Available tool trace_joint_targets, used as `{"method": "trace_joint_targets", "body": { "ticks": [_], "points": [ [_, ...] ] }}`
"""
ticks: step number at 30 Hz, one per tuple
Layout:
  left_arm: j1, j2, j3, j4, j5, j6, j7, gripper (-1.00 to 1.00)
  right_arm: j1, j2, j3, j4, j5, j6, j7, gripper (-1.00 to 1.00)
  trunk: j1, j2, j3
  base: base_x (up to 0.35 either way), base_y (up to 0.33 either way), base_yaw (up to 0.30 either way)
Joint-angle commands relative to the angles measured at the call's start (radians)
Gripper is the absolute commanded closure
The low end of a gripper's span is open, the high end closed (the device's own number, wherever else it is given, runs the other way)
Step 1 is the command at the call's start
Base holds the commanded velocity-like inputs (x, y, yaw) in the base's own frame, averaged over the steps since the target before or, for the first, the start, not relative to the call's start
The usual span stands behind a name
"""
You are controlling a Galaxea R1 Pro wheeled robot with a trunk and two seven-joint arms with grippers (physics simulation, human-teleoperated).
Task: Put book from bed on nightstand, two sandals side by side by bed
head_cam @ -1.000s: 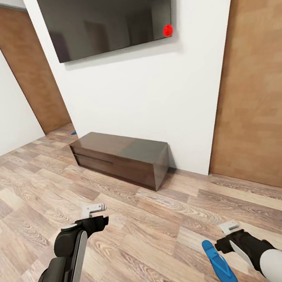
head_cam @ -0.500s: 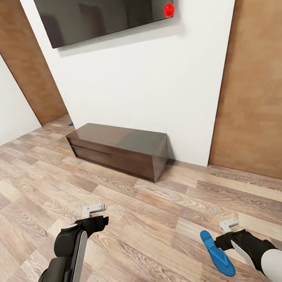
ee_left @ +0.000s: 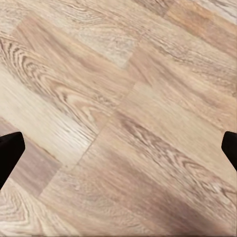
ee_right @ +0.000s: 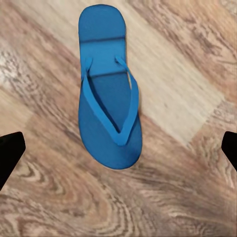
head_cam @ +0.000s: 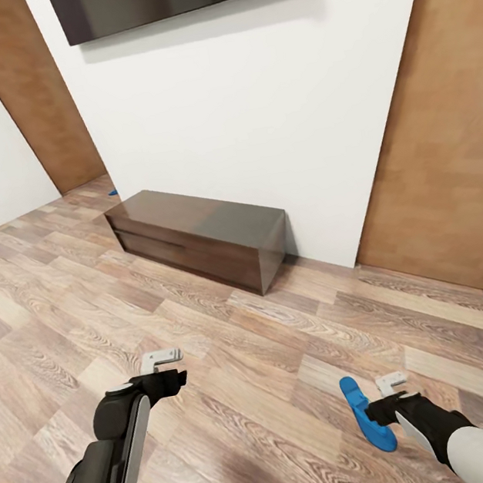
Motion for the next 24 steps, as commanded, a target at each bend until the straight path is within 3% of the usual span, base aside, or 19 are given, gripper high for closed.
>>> {"method": "trace_joint_targets", "body": {
  "ticks": [1,24],
  "points": [
    [0.000,-0.003,0.000,-0.001,0.001,0.004,0.005,-1.00,0.000,-0.001,0.006,-0.002,0.002,-0.005,0.002,-1.00,0.000,-0.001,-0.006,0.000,0.000,0.000],
    [-0.001,-0.016,0.000,-0.001,0.001,0.004,0.006,-1.00,0.000,-0.001,0.006,-0.002,0.003,-0.029,0.004,-1.00,0.011,-0.006,-0.132,0.000,0.000,0.000]
  ]
}}
